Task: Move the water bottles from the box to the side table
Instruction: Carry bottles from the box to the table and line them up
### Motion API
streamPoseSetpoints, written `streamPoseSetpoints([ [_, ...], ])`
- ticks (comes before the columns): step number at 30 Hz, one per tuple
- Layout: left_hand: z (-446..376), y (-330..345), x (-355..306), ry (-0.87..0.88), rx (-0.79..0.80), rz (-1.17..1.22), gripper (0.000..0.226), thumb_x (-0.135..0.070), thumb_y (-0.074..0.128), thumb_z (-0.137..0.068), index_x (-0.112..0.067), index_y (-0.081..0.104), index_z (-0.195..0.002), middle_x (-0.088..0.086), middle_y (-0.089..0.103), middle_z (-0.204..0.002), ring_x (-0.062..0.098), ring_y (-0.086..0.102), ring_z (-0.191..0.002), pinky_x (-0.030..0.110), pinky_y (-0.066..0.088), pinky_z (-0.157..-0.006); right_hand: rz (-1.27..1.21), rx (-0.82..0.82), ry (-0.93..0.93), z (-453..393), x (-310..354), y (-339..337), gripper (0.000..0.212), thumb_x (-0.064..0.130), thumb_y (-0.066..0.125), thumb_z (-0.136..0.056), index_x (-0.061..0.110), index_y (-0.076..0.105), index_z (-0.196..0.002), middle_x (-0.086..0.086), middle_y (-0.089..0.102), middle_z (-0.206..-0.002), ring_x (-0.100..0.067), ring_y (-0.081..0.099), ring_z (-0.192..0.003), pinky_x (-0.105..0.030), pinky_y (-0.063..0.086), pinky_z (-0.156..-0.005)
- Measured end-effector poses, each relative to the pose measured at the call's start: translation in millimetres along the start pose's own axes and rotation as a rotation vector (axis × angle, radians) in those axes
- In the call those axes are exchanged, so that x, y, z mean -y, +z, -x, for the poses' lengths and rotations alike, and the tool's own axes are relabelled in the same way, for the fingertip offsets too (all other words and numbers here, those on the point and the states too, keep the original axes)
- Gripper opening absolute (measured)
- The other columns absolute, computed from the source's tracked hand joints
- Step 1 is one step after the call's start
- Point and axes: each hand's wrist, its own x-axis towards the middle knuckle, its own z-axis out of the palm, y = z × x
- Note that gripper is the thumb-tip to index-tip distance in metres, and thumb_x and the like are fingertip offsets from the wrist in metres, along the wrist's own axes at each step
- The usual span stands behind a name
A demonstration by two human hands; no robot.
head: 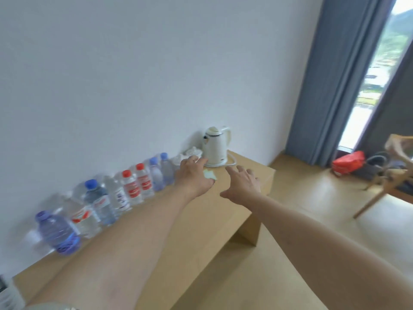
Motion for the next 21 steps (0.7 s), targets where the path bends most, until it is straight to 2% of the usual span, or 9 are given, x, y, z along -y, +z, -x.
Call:
streamPoseSetpoints([
  [3, -10.3, 32.5, -84.3, 0.077, 0.048, -0.004, 0.075, -0.049, 0.075, -0.080, -0.032, 0.046, -0.147, 0.002, 0.040, -0.156, 0.026, 0.034, -0.143, 0.039, 0.037, -0.113, 0.038, -0.016, 0.094, 12.1, -79.8, -31.7, 0.080, 0.049, 0.078, -0.078, 0.035, 0.038, -0.146, -0.006, 0.036, -0.156, -0.033, 0.033, -0.139, -0.048, 0.036, -0.102],
  [8, -18.5, 88.3, -239.3, 0.217, 0.141, 0.065, 0.073, -0.047, 0.072, -0.082, -0.031, 0.044, -0.148, 0.003, 0.040, -0.156, 0.027, 0.033, -0.144, 0.042, 0.038, -0.113, 0.073, -0.072, 0.243, 46.8, -219.5, -92.4, 0.075, 0.044, 0.078, -0.078, 0.032, 0.042, -0.143, -0.003, 0.045, -0.144, -0.032, 0.039, -0.130, -0.046, 0.041, -0.100],
  [11, -12.2, 117.8, -330.1, 0.334, 0.201, 0.090, 0.073, -0.048, 0.070, -0.082, -0.032, 0.043, -0.149, 0.001, 0.041, -0.154, 0.024, 0.035, -0.142, 0.042, 0.040, -0.110, 0.086, -0.091, 0.375, 71.2, -297.1, -124.7, 0.077, 0.044, 0.078, -0.079, 0.033, 0.040, -0.145, -0.004, 0.042, -0.148, -0.032, 0.037, -0.133, -0.046, 0.037, -0.100],
  [16, -6.4, 167.3, -461.2, 0.508, 0.288, 0.085, 0.075, -0.048, 0.072, -0.082, -0.031, 0.044, -0.150, 0.001, 0.040, -0.156, 0.026, 0.035, -0.143, 0.041, 0.037, -0.113, 0.066, -0.133, 0.587, 114.5, -408.6, -165.4, 0.077, 0.045, 0.079, -0.081, 0.034, 0.038, -0.145, -0.005, 0.042, -0.149, -0.033, 0.037, -0.135, -0.047, 0.038, -0.101],
  [21, -4.4, 221.1, -582.2, 0.672, 0.351, 0.102, 0.075, -0.048, 0.078, -0.081, -0.034, 0.046, -0.148, 0.001, 0.042, -0.157, 0.027, 0.038, -0.144, 0.046, 0.042, -0.111, 0.026, -0.190, 0.819, 152.3, -510.0, -194.7, 0.084, 0.040, 0.077, -0.085, 0.036, 0.030, -0.154, -0.007, 0.030, -0.161, -0.033, 0.027, -0.144, -0.051, 0.030, -0.112],
])
